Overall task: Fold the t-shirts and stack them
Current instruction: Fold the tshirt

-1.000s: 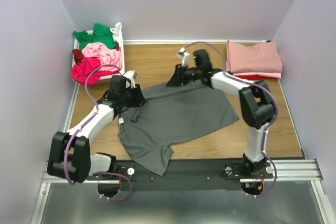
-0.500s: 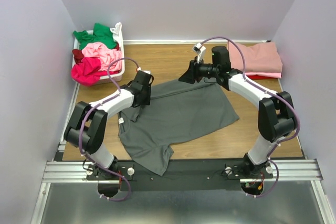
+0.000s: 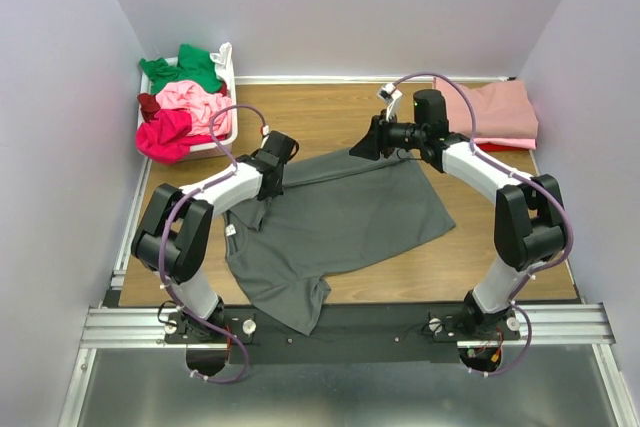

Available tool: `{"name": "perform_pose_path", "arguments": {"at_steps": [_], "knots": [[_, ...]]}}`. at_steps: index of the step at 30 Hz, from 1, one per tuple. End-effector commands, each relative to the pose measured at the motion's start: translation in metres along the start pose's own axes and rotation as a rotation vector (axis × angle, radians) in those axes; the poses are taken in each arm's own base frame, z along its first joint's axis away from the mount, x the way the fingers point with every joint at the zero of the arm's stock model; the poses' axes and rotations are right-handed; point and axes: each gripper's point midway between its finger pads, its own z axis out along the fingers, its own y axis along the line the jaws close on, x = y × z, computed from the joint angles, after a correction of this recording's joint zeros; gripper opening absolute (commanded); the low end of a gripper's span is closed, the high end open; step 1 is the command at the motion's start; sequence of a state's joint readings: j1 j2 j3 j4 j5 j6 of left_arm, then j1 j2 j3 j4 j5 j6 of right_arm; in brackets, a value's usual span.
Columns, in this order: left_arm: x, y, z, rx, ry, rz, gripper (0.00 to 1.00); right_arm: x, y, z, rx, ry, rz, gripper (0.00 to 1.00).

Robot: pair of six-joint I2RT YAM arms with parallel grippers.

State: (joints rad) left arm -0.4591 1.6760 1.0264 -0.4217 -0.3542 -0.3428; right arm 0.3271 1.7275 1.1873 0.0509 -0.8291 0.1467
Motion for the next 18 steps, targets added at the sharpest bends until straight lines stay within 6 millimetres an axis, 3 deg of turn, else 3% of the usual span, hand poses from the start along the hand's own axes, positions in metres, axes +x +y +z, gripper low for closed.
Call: {"name": "perform_pose_path", "arguments": {"at_steps": [1,10,18], "knots": [[-0.013,0.013,-0.001,-0.062,-0.014,0.015,0.19,-0.007,0.012,-0.006,-0.038,-0.023,-0.019,0.47],[-0.028,0.027,0.002,-0.107,-0.03,-0.015,0.3,-0.005,0.011,-0.007,-0.049,-0.023,-0.008,0.47],[-0.031,0.047,0.007,-0.151,-0.021,-0.033,0.31,-0.002,0.012,-0.006,-0.065,-0.017,0.004,0.47]]}}
